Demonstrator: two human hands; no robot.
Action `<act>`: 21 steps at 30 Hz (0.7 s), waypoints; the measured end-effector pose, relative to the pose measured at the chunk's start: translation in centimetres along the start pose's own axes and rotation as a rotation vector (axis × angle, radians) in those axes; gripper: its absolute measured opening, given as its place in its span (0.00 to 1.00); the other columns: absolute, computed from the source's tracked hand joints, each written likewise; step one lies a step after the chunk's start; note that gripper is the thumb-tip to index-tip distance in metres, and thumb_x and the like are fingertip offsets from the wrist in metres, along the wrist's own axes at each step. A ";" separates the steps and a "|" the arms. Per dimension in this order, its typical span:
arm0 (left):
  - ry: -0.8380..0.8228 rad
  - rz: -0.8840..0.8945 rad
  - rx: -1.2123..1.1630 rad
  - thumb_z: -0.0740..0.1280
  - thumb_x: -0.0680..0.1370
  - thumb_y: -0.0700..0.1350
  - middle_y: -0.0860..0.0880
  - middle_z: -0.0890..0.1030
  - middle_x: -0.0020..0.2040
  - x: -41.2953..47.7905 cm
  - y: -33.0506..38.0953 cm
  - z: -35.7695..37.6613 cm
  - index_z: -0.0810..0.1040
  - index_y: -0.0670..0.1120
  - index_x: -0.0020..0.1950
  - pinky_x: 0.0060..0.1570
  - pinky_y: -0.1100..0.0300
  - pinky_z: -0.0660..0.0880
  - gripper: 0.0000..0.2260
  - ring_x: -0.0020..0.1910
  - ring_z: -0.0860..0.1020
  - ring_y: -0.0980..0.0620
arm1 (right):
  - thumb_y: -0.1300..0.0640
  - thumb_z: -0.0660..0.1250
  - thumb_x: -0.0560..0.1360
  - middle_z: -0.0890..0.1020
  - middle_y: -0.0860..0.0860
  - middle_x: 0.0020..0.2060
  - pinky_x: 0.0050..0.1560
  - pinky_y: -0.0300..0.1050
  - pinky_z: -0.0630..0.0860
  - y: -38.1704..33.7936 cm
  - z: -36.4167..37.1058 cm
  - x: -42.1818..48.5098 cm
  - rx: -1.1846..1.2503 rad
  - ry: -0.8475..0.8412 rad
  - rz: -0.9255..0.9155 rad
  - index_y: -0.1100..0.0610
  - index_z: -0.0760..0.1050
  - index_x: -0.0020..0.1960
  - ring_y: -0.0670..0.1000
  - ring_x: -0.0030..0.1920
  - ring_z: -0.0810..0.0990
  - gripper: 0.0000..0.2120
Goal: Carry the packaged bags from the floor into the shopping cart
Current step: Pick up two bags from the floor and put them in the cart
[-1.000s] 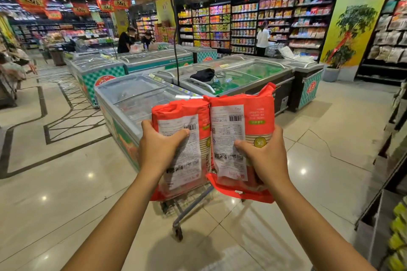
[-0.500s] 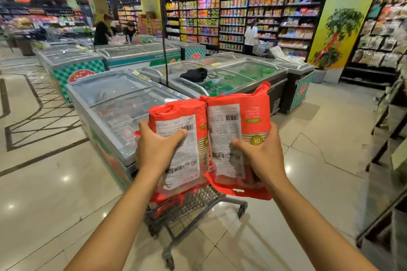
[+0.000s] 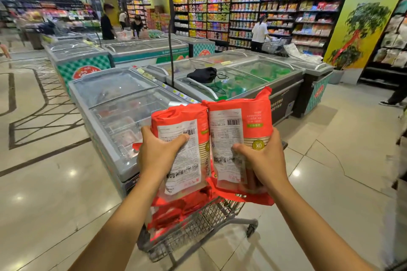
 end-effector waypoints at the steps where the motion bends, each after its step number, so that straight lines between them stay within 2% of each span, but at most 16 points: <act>1: 0.009 0.002 0.014 0.80 0.66 0.56 0.60 0.79 0.46 1.1 0.0 0.7 0.70 0.52 0.58 0.51 0.50 0.75 0.28 0.48 0.80 0.47 | 0.44 0.80 0.59 0.81 0.47 0.54 0.50 0.53 0.82 0.5 0.7 1.4 0.010 -0.007 0.000 0.42 0.67 0.61 0.46 0.48 0.83 0.36; 6: 0.059 -0.033 0.018 0.81 0.66 0.56 0.57 0.80 0.48 7.2 -0.1 4.7 0.70 0.52 0.60 0.55 0.49 0.75 0.29 0.51 0.81 0.47 | 0.49 0.83 0.61 0.81 0.49 0.54 0.50 0.51 0.80 2.2 4.5 9.7 0.036 -0.065 -0.002 0.43 0.67 0.60 0.48 0.48 0.82 0.35; 9: 0.082 -0.045 0.030 0.81 0.64 0.57 0.54 0.82 0.50 10.7 0.1 7.5 0.70 0.51 0.59 0.57 0.47 0.77 0.30 0.52 0.81 0.45 | 0.42 0.80 0.56 0.81 0.48 0.53 0.50 0.56 0.82 3.7 6.1 14.9 0.039 -0.092 0.009 0.42 0.66 0.59 0.49 0.48 0.83 0.37; 11: 0.084 -0.046 0.025 0.81 0.64 0.57 0.57 0.81 0.48 12.9 0.1 9.7 0.70 0.52 0.58 0.54 0.50 0.76 0.29 0.51 0.82 0.47 | 0.40 0.79 0.54 0.81 0.48 0.52 0.50 0.58 0.82 5.0 6.9 18.1 0.039 -0.118 0.020 0.43 0.67 0.59 0.50 0.48 0.83 0.38; 13: 0.075 -0.060 -0.005 0.80 0.60 0.61 0.58 0.82 0.48 14.7 -0.4 11.7 0.71 0.55 0.55 0.56 0.49 0.77 0.30 0.50 0.82 0.50 | 0.40 0.79 0.53 0.81 0.47 0.51 0.50 0.59 0.82 6.6 7.5 21.0 0.057 -0.142 0.046 0.44 0.67 0.59 0.50 0.48 0.84 0.39; 17: 0.068 -0.150 -0.067 0.80 0.57 0.62 0.58 0.85 0.48 18.3 -3.5 14.7 0.75 0.58 0.55 0.56 0.44 0.80 0.30 0.49 0.84 0.52 | 0.45 0.82 0.56 0.83 0.46 0.49 0.52 0.61 0.82 9.6 9.3 25.6 0.090 -0.198 0.105 0.45 0.67 0.59 0.50 0.46 0.85 0.37; 21: 0.077 -0.217 -0.091 0.80 0.55 0.63 0.55 0.87 0.46 21.1 -6.6 16.4 0.81 0.54 0.54 0.54 0.43 0.81 0.30 0.46 0.86 0.51 | 0.53 0.84 0.61 0.82 0.47 0.48 0.54 0.61 0.81 13.0 11.0 29.2 0.102 -0.220 0.171 0.50 0.66 0.62 0.50 0.45 0.84 0.37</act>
Point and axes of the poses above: each hand's wrist, its own x-axis towards the middle knuckle, its own z-axis out of the palm, y = z × x, the point moved 10 cm from there along x, towards the middle knuckle
